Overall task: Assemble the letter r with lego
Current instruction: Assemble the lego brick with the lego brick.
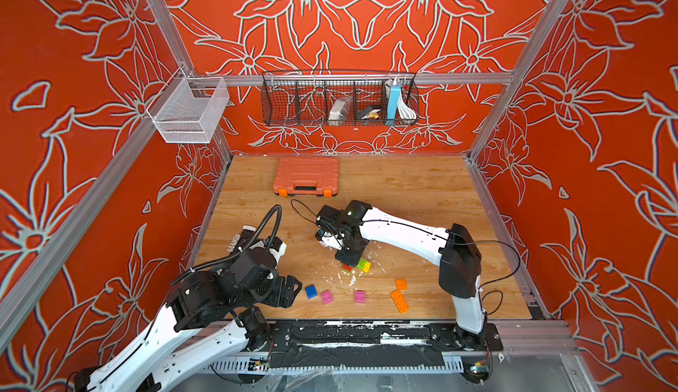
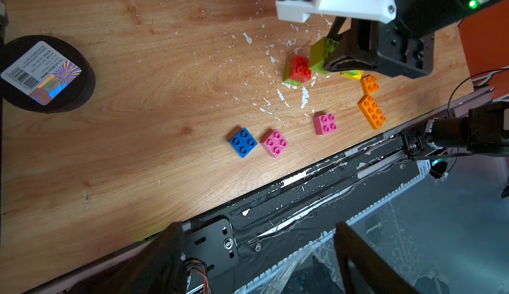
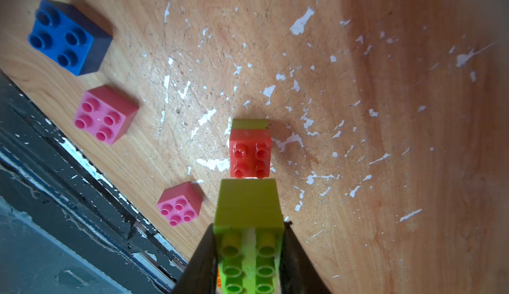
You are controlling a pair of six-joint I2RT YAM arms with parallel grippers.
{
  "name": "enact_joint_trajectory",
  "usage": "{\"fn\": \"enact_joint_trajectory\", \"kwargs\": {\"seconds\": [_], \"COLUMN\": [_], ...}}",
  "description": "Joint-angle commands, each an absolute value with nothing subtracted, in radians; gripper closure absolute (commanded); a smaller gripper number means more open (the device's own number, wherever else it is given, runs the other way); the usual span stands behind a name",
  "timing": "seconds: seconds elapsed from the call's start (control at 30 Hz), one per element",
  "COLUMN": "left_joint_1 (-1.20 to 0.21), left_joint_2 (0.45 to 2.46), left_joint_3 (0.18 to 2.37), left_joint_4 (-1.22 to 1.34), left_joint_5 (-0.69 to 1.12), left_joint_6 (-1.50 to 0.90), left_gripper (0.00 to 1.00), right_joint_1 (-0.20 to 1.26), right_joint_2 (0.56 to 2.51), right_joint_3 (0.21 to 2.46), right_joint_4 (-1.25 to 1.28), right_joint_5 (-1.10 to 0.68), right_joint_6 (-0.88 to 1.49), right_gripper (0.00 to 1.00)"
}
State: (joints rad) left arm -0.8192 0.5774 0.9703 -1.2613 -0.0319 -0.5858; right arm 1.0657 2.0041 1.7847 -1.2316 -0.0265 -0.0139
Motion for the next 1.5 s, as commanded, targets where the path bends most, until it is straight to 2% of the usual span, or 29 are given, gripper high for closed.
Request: {"fn": "enact_joint_trajectory", "kwargs": {"seconds": [0.0, 0.27, 1.47], "left_joint_1": [-0.824, -0.824, -0.825], "left_joint_2": [0.557, 0.559, 0.599], "left_joint_3": [0.962, 0.961, 0.955], "left_joint_4": [-1.246, -1.245, -1.243], "left_joint_5": [-0.017, -0.018, -0.014], "left_joint_6": [-0.572, -0.572, -0.578], "left_gripper": [0.12, 0.12, 0.12], "right_joint_1": [1.071, 1.072, 1.075], "right_joint_2": [2.035, 2.064, 2.056], "right_joint_3": [1.829, 1.851, 1.698], "right_joint_4": [-1.278, -1.283, -1.165], "right_joint_5": [-0.003, -0.012, -0.041], "right_joint_6": [-0.029, -0.036, -0.012], "right_gripper": [1.00, 1.00, 1.00]}}
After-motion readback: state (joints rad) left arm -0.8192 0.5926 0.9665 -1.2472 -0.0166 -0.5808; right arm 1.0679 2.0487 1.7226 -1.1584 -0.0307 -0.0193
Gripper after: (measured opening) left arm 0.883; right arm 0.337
